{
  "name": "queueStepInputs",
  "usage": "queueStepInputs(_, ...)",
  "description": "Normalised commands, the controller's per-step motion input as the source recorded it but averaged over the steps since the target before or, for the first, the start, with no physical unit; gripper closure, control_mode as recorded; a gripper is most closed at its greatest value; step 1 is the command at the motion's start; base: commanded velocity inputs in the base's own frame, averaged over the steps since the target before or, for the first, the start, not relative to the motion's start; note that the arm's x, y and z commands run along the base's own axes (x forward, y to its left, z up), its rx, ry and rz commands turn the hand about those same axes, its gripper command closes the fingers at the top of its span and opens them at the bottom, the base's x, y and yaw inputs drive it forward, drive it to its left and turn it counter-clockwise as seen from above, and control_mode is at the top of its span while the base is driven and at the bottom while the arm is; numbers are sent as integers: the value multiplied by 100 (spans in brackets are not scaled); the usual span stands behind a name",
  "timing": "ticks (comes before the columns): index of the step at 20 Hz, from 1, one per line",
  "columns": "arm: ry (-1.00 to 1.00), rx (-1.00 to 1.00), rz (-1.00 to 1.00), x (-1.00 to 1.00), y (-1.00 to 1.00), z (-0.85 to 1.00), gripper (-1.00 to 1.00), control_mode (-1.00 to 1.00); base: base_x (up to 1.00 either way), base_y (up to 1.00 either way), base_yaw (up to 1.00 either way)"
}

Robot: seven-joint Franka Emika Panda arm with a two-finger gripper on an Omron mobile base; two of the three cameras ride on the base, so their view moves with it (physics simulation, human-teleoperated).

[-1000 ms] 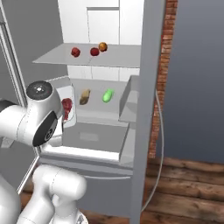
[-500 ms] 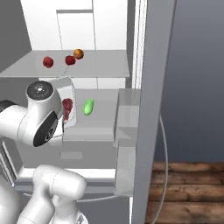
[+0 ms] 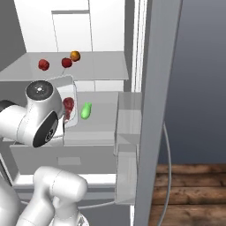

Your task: Place the tupperware on the top shelf of the fridge. Make space for the tupperware among the existing items by rearranging them on the shelves if needed. Close the fridge door when finished.

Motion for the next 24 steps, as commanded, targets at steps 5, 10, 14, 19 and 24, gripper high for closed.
queueStepInputs(5,-2,0,-6,-1,0,54,100,-100,0,0,0)
queueStepInputs(10,0,0,-10,1,0,65,100,-100,0,0,0)
queueStepInputs(14,0,0,-9,6,0,59,100,-100,0,0,0)
queueStepInputs(19,0,4,-12,25,-1,31,100,-100,0,0,0)
queueStepInputs(24,0,15,-10,52,-14,6,100,-100,0,0,0)
